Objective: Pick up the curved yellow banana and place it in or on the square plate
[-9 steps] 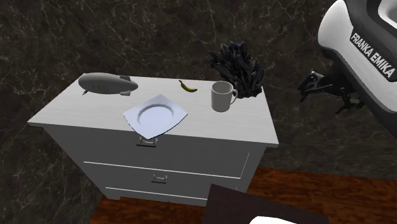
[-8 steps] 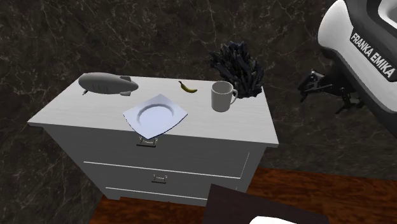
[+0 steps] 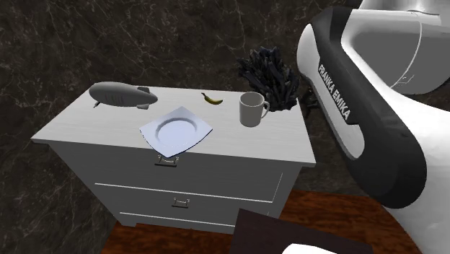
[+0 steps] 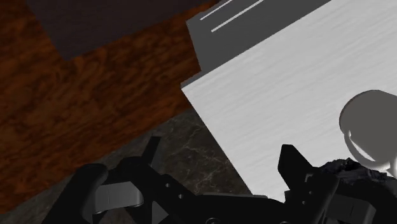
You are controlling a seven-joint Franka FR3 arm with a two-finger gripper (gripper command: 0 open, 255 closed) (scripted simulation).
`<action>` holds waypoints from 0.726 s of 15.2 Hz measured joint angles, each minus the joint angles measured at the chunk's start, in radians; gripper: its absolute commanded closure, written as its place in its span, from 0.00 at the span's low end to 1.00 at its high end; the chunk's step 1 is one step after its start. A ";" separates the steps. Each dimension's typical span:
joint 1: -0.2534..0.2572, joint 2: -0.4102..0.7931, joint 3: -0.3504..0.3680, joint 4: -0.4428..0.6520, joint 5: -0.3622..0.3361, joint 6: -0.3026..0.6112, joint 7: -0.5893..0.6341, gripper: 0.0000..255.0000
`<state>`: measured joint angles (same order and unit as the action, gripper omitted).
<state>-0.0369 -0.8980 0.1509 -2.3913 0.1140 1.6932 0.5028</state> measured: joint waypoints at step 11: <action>-0.086 0.094 0.368 0.086 0.181 0.029 0.592 0.00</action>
<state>-0.1228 -0.8038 0.5190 -2.3053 0.2945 1.7220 1.0944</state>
